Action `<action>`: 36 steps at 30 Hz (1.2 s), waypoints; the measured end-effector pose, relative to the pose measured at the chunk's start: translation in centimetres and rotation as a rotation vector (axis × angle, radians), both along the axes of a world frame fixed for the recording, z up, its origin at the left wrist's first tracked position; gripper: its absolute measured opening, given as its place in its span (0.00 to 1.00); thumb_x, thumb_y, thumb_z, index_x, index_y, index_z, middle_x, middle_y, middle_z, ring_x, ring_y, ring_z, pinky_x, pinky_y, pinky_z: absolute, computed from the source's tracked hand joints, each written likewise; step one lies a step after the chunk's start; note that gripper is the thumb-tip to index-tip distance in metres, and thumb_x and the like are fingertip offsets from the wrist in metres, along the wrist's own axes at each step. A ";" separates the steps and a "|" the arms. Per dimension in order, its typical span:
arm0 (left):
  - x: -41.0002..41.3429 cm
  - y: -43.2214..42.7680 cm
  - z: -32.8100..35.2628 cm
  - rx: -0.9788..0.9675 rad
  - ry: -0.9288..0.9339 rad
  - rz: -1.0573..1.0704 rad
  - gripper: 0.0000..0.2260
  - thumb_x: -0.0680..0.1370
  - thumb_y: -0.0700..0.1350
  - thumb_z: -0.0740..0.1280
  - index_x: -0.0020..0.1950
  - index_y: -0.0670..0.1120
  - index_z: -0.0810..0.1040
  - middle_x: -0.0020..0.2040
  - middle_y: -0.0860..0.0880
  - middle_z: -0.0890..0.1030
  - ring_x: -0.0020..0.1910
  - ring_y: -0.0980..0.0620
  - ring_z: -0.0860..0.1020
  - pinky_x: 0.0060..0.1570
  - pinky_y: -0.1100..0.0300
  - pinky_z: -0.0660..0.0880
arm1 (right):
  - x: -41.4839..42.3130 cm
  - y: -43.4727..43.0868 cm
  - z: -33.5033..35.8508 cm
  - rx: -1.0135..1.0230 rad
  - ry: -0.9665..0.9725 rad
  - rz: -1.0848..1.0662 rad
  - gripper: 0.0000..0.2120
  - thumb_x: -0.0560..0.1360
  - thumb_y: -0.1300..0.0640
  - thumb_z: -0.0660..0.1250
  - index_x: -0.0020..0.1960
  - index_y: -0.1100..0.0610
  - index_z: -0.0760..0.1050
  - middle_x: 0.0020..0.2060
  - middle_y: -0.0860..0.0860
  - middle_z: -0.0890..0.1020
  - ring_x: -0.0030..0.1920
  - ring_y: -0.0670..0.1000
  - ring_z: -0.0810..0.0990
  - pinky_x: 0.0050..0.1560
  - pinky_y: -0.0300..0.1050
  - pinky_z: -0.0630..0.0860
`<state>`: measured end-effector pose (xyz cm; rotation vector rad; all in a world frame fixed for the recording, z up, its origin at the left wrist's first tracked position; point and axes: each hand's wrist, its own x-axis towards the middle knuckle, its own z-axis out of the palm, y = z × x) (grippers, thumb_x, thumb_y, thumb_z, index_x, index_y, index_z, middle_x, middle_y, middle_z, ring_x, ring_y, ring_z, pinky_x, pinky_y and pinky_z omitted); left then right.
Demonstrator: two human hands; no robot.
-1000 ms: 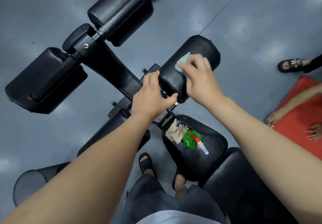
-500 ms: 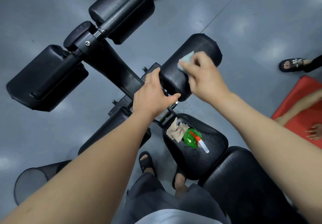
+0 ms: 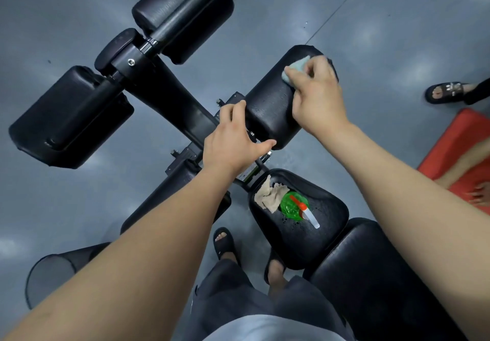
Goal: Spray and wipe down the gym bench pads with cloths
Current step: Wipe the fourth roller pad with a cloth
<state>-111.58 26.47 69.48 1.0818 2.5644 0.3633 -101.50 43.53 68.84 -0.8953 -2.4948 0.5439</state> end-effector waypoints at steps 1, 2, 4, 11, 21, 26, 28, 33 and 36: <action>0.0 0.0 0.0 -0.002 -0.001 0.000 0.46 0.67 0.70 0.72 0.78 0.52 0.59 0.72 0.54 0.64 0.56 0.48 0.80 0.50 0.52 0.71 | 0.3 -1.2 -0.3 0.011 0.023 0.046 0.22 0.73 0.65 0.62 0.65 0.55 0.81 0.50 0.61 0.74 0.50 0.63 0.75 0.47 0.51 0.73; 0.0 0.0 0.0 -0.005 -0.002 -0.001 0.46 0.67 0.70 0.72 0.78 0.53 0.58 0.73 0.54 0.64 0.56 0.48 0.80 0.51 0.52 0.71 | 0.7 -2.5 -0.6 0.018 0.044 0.109 0.23 0.72 0.67 0.63 0.65 0.57 0.80 0.49 0.62 0.74 0.48 0.62 0.75 0.45 0.50 0.73; 0.0 0.0 0.0 -0.005 -0.011 0.001 0.44 0.68 0.69 0.71 0.78 0.54 0.58 0.75 0.53 0.64 0.58 0.48 0.80 0.52 0.52 0.72 | 1.7 -5.1 -0.8 -0.001 0.048 0.226 0.24 0.71 0.69 0.63 0.65 0.59 0.80 0.48 0.62 0.74 0.46 0.62 0.74 0.44 0.49 0.72; 0.0 0.0 0.2 0.011 0.006 -0.008 0.45 0.68 0.69 0.72 0.77 0.52 0.59 0.76 0.53 0.66 0.62 0.48 0.78 0.55 0.50 0.74 | 0.9 -2.1 -0.7 0.089 -0.016 0.277 0.21 0.75 0.62 0.61 0.66 0.54 0.80 0.49 0.61 0.74 0.46 0.62 0.75 0.45 0.55 0.76; 0.0 0.0 0.2 0.019 0.009 0.000 0.44 0.67 0.69 0.73 0.77 0.53 0.60 0.74 0.54 0.66 0.61 0.49 0.79 0.50 0.55 0.67 | 0.0 -3.1 -0.8 -0.022 0.040 -0.003 0.22 0.74 0.66 0.60 0.65 0.57 0.78 0.50 0.61 0.71 0.48 0.59 0.73 0.45 0.46 0.71; 0.0 0.0 0.1 0.020 0.008 -0.008 0.43 0.68 0.69 0.72 0.76 0.53 0.60 0.74 0.54 0.65 0.60 0.50 0.79 0.49 0.55 0.69 | 2.1 -2.3 -1.0 0.060 0.005 0.224 0.22 0.75 0.66 0.63 0.67 0.55 0.78 0.47 0.58 0.72 0.47 0.60 0.72 0.41 0.51 0.73; 0.0 0.0 0.1 0.020 0.006 -0.007 0.43 0.67 0.70 0.73 0.76 0.53 0.60 0.73 0.55 0.66 0.60 0.50 0.79 0.50 0.54 0.71 | 1.4 0.5 -1.1 0.084 -0.007 0.107 0.20 0.77 0.63 0.62 0.67 0.52 0.78 0.48 0.59 0.72 0.50 0.61 0.71 0.44 0.53 0.73; 0.0 0.0 0.3 0.016 0.008 -0.010 0.43 0.68 0.70 0.73 0.75 0.53 0.60 0.73 0.55 0.65 0.58 0.51 0.79 0.52 0.52 0.73 | -0.8 5.5 -0.7 -0.009 0.022 -0.109 0.15 0.82 0.55 0.58 0.64 0.52 0.80 0.53 0.60 0.74 0.55 0.63 0.72 0.56 0.53 0.74; 0.0 -0.1 0.2 0.011 0.006 -0.010 0.43 0.68 0.70 0.72 0.75 0.53 0.60 0.72 0.55 0.66 0.57 0.50 0.80 0.51 0.53 0.73 | -0.8 5.8 -0.8 -0.063 0.009 -0.126 0.20 0.80 0.61 0.55 0.65 0.56 0.79 0.58 0.60 0.79 0.57 0.65 0.74 0.61 0.51 0.72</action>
